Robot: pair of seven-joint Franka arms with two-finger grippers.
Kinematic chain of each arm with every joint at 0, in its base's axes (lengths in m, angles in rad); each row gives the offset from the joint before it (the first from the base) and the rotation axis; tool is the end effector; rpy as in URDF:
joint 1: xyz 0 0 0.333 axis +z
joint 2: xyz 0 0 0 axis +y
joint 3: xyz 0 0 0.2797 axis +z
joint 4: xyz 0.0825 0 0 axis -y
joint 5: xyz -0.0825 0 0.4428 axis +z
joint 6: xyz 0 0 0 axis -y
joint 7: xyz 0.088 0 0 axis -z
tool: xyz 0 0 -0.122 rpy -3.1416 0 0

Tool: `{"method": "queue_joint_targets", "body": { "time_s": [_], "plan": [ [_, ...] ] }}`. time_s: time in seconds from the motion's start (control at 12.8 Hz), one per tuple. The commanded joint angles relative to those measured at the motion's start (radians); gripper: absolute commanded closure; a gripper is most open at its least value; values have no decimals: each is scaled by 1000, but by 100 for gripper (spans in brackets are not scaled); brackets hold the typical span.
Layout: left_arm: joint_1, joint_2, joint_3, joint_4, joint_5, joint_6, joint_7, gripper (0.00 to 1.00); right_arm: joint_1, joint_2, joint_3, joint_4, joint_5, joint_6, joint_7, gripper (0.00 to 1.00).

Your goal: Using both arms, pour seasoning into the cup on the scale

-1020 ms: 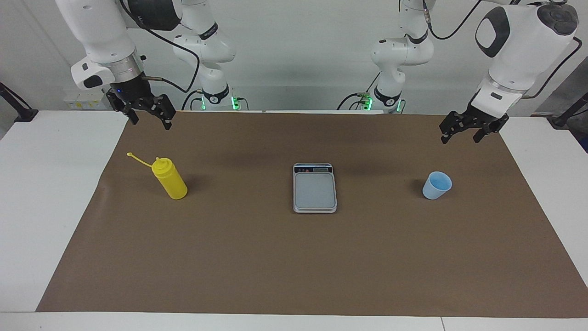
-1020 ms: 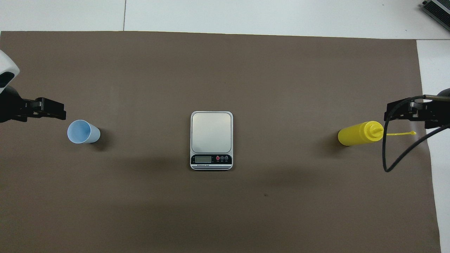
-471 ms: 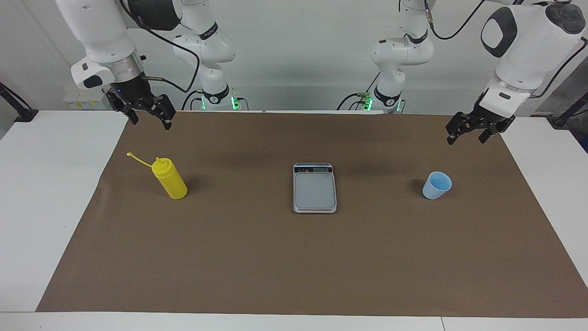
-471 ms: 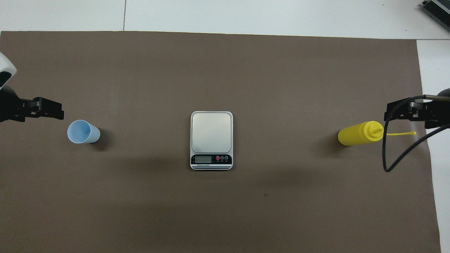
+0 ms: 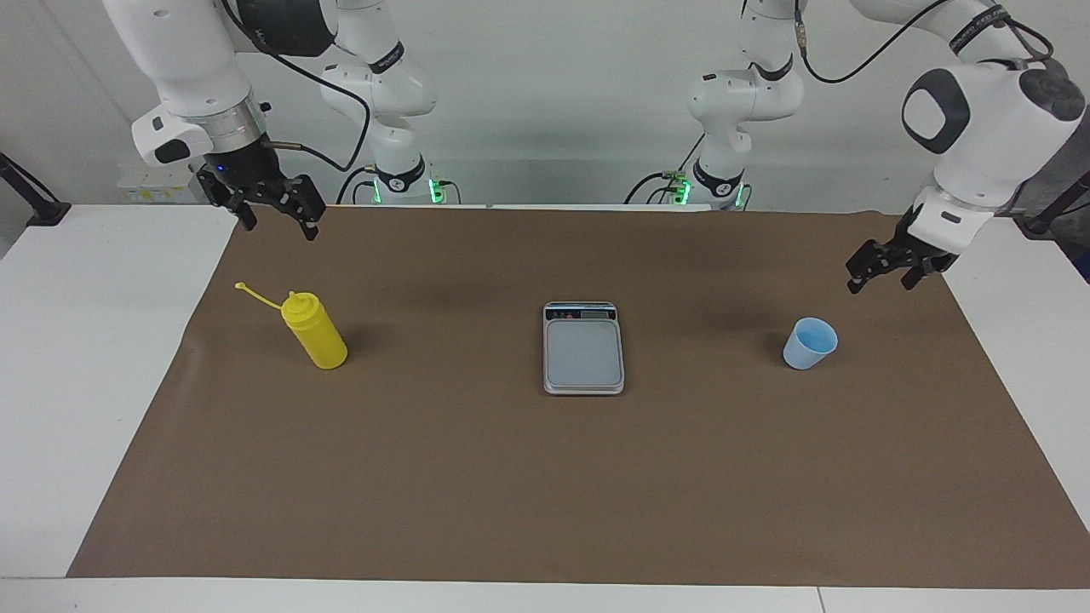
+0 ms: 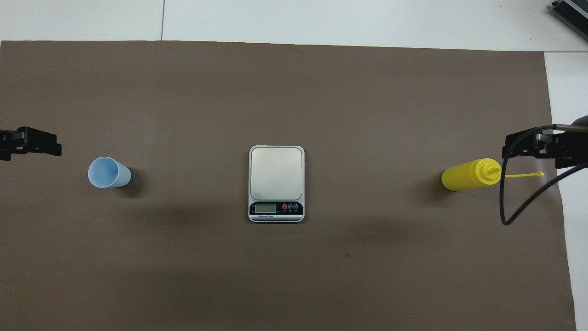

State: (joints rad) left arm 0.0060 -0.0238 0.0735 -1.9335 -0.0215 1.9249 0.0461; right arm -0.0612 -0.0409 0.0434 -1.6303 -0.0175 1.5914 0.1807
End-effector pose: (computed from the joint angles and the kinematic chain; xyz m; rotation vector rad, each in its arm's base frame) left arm 0.6089 0.0468 0.4245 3.1199 0.0635 0.0257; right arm 0.6034 -0.0124 0.5683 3.1072 -0.3089 0.0055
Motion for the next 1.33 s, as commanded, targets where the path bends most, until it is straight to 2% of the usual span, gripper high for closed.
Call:
{"method": "queue_joint_targets", "body": {
  "time_s": [0.0, 0.31, 0.71, 1.25],
  "plan": [
    [0, -31, 0, -149, 8, 139, 12, 0, -14, -22, 6, -25, 19, 7, -17, 0],
    [9, -19, 2, -281, 8, 321, 14, 0, -14, -22, 6, -26, 19, 7, -17, 0],
    [20, -21, 2, -321, 8, 351, 49, 0, -14, -22, 6, -26, 19, 7, -17, 0],
    [22, -18, 2, -328, 8, 367, 49, 0, -14, -22, 6, -26, 19, 7, -17, 0]
  ]
}}
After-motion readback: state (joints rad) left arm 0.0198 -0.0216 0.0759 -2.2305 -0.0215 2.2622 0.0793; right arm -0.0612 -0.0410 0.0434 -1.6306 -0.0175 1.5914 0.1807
